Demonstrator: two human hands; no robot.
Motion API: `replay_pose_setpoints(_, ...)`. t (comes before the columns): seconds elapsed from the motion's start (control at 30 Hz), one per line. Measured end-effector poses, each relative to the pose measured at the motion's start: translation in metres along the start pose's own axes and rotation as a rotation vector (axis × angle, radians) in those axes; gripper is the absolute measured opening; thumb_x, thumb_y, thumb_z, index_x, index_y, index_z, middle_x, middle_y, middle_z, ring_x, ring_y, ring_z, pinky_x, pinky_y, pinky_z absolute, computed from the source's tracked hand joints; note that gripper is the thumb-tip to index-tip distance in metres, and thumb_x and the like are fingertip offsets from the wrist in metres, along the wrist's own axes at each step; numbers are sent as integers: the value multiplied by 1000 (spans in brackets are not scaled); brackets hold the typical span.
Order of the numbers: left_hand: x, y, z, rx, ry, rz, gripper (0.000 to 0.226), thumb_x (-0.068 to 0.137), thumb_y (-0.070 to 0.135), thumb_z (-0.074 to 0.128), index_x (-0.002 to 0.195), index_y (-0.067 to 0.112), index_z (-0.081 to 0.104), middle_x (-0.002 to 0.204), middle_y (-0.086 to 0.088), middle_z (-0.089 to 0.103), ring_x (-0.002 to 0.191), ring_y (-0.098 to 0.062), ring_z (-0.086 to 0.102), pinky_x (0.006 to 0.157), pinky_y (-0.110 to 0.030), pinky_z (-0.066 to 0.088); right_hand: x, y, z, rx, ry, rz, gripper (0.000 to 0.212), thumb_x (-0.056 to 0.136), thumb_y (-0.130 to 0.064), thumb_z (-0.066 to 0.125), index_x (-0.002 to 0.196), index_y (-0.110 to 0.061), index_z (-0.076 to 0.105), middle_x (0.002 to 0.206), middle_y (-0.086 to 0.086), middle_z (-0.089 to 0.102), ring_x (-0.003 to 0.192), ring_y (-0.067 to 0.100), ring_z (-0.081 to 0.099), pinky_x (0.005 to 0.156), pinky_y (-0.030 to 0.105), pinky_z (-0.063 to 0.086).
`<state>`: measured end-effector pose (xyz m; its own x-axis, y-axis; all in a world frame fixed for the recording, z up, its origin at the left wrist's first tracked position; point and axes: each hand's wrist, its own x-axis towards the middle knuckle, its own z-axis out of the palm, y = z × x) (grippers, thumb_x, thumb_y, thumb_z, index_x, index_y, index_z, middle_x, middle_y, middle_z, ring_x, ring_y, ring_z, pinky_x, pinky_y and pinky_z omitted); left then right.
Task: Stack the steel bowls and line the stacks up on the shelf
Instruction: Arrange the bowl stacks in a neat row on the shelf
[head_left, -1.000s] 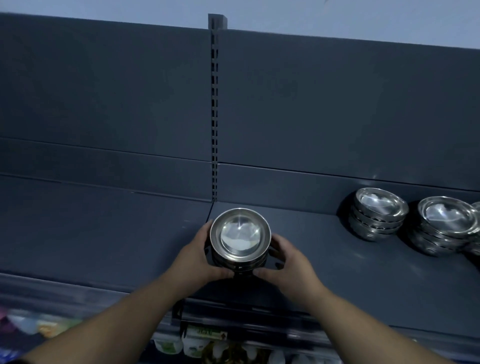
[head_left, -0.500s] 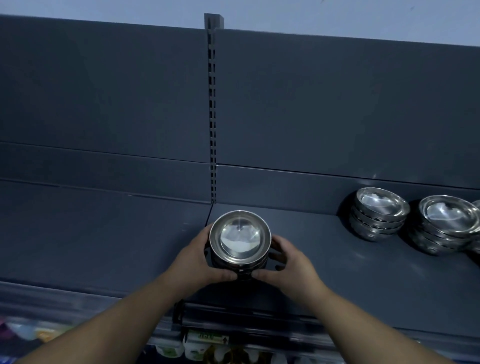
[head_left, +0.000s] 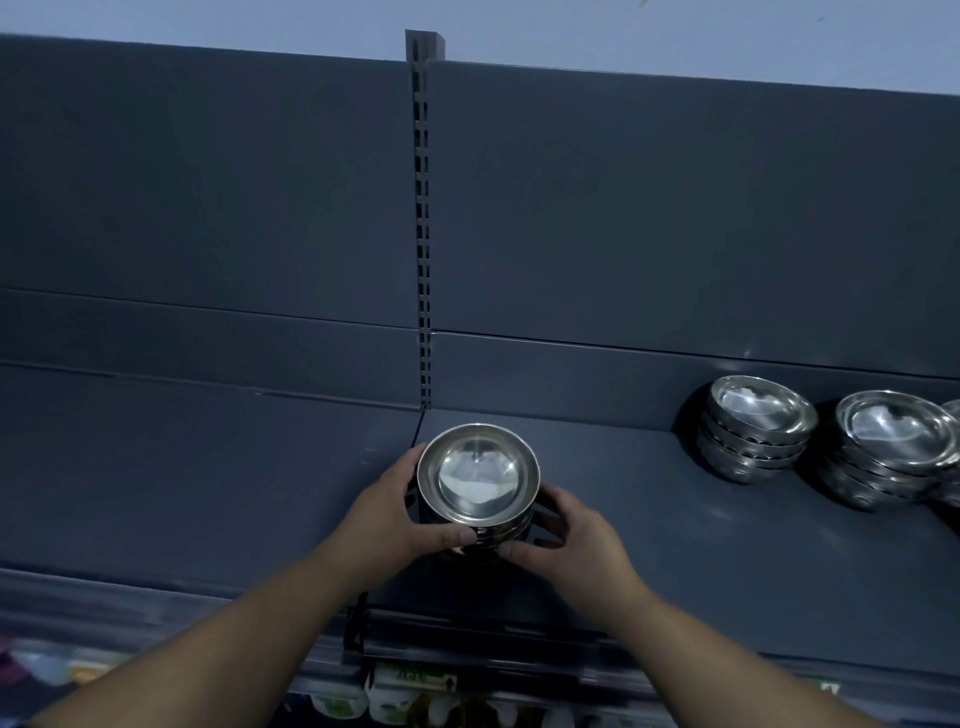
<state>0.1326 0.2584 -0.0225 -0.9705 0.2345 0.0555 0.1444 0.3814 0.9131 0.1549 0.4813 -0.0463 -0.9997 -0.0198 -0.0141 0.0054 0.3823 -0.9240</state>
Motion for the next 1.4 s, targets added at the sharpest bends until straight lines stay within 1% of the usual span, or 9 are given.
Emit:
replay_pose_setpoints(0.17,0,0,-2,-3,-12,-1,85,43,51,89,113,67,43,123,22,60,116,1,56,106,-29,43,-4,-1,1,-7,10,6,72,63,-26,90,121,-40,51,118,-17,64,114,-1,58,96,25,51)
replay_pose_setpoints(0.4,-5,5,-6,37,-7,-75,127,48,42,90,150,34,15,137,23,38,127,1,38,105,-18,30,-1,-3,-3,-34,-14,3,80,60,-25,91,130,-33,52,123,-16,62,115,3,59,96,24,51)
replay_pose_setpoints(0.6,-7,-7,-4,27,5,-35,101,43,51,90,125,65,33,128,31,53,124,4,48,110,-30,38,-4,-8,-1,19,-50,15,74,69,-6,85,130,-29,51,116,-24,59,99,-3,63,75,5,49)
replay_pose_setpoints(0.83,-1,-11,-12,-17,-62,-55,118,38,60,88,139,51,27,134,24,51,127,0,48,111,-33,38,2,-11,1,93,-92,44,72,69,-9,86,130,-27,51,130,-9,61,106,7,66,89,19,53)
replay_pose_setpoints(0.93,-7,-12,-12,-56,-17,-121,139,30,63,89,148,37,19,143,19,43,132,-2,42,113,-32,35,8,-17,-7,198,-85,105,86,67,-29,85,142,-23,43,139,-7,54,117,10,59,98,30,50)
replay_pose_setpoints(1.0,-14,-15,-9,-55,13,-137,145,28,62,89,150,33,16,146,18,38,133,-2,39,114,-32,34,12,-25,-9,343,-76,203,77,77,-44,72,145,-28,37,144,-7,49,125,18,54,99,40,48)
replay_pose_setpoints(1.1,-22,-18,1,4,65,-126,135,39,47,93,149,34,17,141,20,40,131,-2,39,111,-27,35,16,-36,-5,415,-138,297,56,86,-61,51,137,-39,45,139,-14,52,121,22,56,89,38,51)
replay_pose_setpoints(1.23,-19,-17,7,-17,101,-119,113,55,18,92,144,37,25,121,25,51,116,1,52,95,-13,41,14,-38,7,398,-126,283,38,94,-52,47,127,-35,54,119,-10,66,107,17,65,86,37,54)
replay_pose_setpoints(1.4,-13,-21,2,-19,76,-108,106,57,13,90,143,33,31,119,20,57,108,4,57,84,-3,42,9,-34,13,391,-81,256,20,95,-43,52,113,-36,57,109,-14,67,101,15,66,91,40,55)
